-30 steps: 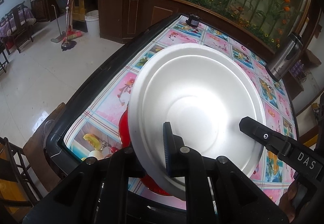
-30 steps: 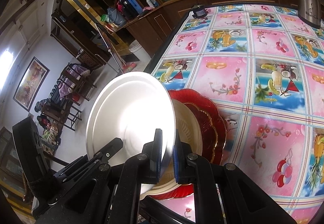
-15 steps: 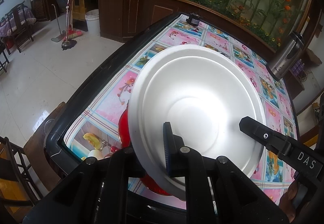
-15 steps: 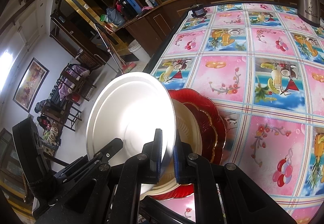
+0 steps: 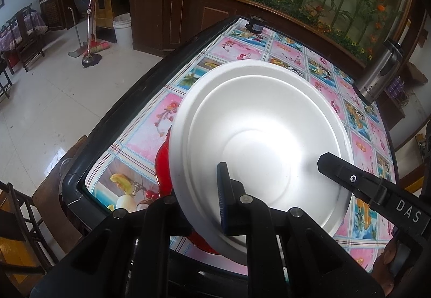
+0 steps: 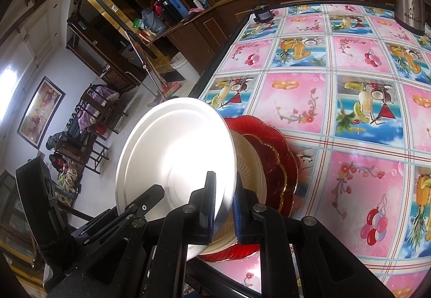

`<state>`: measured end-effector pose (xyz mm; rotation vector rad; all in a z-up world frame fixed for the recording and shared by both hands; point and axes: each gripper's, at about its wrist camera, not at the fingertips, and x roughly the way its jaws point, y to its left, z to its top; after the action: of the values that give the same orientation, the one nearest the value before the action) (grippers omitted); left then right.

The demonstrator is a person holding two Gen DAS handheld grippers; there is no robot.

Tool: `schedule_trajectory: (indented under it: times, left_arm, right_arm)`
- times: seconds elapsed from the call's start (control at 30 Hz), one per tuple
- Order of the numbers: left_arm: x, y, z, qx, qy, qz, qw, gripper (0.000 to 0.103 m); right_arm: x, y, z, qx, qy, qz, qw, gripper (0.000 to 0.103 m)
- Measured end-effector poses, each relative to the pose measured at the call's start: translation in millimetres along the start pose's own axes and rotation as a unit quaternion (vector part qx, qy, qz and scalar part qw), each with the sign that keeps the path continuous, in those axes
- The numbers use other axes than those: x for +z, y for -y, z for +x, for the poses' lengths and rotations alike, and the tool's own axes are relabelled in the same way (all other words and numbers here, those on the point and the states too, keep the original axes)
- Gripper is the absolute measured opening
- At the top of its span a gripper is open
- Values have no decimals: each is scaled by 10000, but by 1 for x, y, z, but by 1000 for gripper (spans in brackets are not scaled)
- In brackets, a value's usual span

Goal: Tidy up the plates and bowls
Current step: 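Lower the white plate onto the beige plate on the stack, then open both grippers to release the white plate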

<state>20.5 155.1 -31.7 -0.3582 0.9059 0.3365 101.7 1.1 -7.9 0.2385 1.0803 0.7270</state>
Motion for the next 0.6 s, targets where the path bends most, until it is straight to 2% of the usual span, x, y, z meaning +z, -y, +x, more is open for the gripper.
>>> schedule_trajectory:
  times: [0.4,0.47,0.53,0.6]
  left_arm:
    - [2,1,5,55,-126,18,9999,14]
    - [1,2,6,35,-172,6,9998,22]
    - [1,3,7,-19,-223,-8,9997,39]
    - [1,5,4,34,-134,4,9999,51]
  right_arm:
    - [-1,0,-1,-52,-49,14,10000,13]
    - [-1,0,-1,-66,-49,19,10000,14]
    - [-1,2,-1,-94,-42,41,9999,15]
    - [-1,2,-2,-136,-21,74,9999,27]
